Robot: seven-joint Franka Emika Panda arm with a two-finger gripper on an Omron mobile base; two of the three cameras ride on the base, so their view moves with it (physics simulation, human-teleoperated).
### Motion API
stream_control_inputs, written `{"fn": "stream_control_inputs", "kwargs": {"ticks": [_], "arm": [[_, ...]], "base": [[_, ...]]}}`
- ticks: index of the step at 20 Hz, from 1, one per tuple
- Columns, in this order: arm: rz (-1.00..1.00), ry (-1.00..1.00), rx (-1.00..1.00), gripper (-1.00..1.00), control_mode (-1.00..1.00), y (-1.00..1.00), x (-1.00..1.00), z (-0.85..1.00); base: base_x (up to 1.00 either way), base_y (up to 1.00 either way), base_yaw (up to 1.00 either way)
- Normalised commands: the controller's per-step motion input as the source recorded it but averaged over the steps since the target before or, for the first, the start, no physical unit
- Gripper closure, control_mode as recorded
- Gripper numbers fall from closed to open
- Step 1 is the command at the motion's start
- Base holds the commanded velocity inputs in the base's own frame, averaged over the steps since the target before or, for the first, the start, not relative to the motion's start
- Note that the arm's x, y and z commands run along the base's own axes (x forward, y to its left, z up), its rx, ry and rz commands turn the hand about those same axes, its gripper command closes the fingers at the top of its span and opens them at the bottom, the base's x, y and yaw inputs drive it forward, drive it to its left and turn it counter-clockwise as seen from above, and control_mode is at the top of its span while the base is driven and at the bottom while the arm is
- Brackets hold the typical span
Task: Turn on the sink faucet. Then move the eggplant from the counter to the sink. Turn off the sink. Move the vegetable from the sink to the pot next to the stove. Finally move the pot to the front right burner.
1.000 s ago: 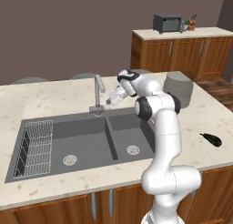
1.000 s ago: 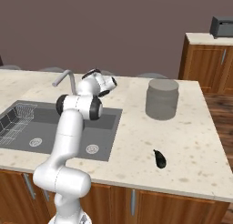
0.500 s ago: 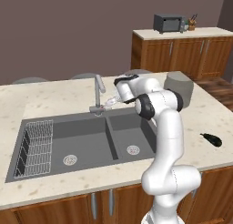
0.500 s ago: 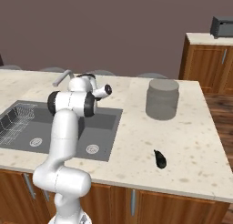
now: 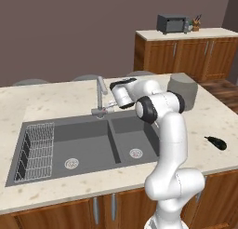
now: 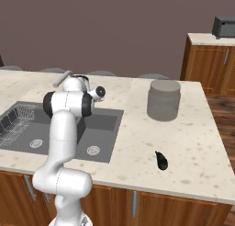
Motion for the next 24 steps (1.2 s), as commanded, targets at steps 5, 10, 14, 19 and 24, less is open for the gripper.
{"fn": "stream_control_inputs", "kwargs": {"ticks": [5,10,14,19,24], "arm": [[-0.05,0.13,0.0,1.0,-1.0,-0.41,0.16,-0.27],[-0.05,0.11,0.01,1.0,-1.0,-0.47,0.12,-0.39],[-0.05,0.11,0.01,1.0,-1.0,-0.5,0.14,-0.39],[-0.06,0.05,0.01,1.0,-1.0,-0.56,0.06,-0.43],[-0.06,0.04,0.03,1.0,-1.0,-0.63,0.0,-0.49]], "base": [[0.0,0.0,0.0],[0.0,0.0,0.0],[0.0,0.0,0.0],[0.0,0.0,0.0],[0.0,0.0,0.0]]}}
